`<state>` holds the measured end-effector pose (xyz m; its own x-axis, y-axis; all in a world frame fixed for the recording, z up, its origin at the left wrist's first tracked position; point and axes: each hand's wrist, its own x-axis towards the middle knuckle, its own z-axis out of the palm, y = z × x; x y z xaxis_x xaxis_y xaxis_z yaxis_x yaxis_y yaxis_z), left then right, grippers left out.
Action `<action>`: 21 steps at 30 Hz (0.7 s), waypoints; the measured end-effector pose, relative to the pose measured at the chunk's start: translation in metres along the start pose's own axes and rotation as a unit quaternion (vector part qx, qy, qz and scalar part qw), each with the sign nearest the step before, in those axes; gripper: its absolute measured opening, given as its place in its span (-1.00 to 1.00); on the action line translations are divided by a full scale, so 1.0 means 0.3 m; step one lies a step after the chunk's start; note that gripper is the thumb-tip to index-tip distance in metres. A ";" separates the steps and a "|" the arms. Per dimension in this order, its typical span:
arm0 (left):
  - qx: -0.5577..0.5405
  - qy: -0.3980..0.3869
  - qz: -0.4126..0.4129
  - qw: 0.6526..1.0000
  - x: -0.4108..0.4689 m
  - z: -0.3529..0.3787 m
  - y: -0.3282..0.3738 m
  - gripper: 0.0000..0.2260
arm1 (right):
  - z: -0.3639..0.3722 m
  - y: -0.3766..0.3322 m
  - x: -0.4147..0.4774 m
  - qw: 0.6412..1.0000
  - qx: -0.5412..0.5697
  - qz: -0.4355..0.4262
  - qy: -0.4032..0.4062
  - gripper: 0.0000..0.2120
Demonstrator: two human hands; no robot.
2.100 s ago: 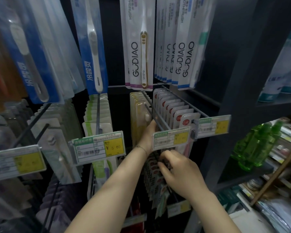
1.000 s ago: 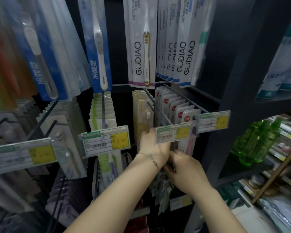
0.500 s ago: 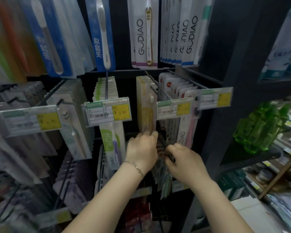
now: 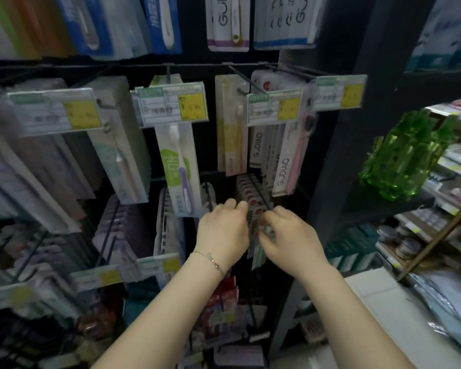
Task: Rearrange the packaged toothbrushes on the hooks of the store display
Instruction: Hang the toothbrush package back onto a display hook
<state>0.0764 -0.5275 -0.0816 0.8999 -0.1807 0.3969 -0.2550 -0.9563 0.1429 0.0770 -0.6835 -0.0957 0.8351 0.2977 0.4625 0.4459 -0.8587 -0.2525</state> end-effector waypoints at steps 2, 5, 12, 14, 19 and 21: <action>-0.003 0.009 0.001 1.000 -0.033 0.005 -0.004 -0.83 | 0.004 -0.011 -0.023 1.000 0.003 0.004 -0.005 -0.87; -0.015 0.017 0.011 1.000 -0.093 0.013 -0.006 -0.88 | 0.015 -0.036 -0.058 1.000 0.002 0.006 -0.028 -0.84; -0.034 -0.025 0.020 0.999 -0.235 0.054 -0.022 -0.89 | 0.064 -0.085 -0.142 0.998 0.011 0.010 -0.055 -0.85; -0.035 -0.042 0.016 0.998 -0.271 0.061 -0.027 -0.87 | 0.079 -0.092 -0.167 0.998 0.012 0.015 -0.063 -0.85; -0.029 -0.073 0.004 0.997 -0.350 0.091 -0.041 -0.82 | 0.130 -0.107 -0.216 0.996 0.012 0.026 -0.082 -0.83; -0.027 -0.092 -0.006 0.995 -0.378 0.105 -0.051 -0.80 | 0.158 -0.111 -0.235 0.995 0.013 0.031 -0.094 -0.83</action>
<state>-0.0107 -0.4997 -0.1575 0.9513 -0.2122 0.2234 -0.2572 -0.9461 0.1967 0.0186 -0.6561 -0.1603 0.9057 0.3198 0.2784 0.3980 -0.8677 -0.2980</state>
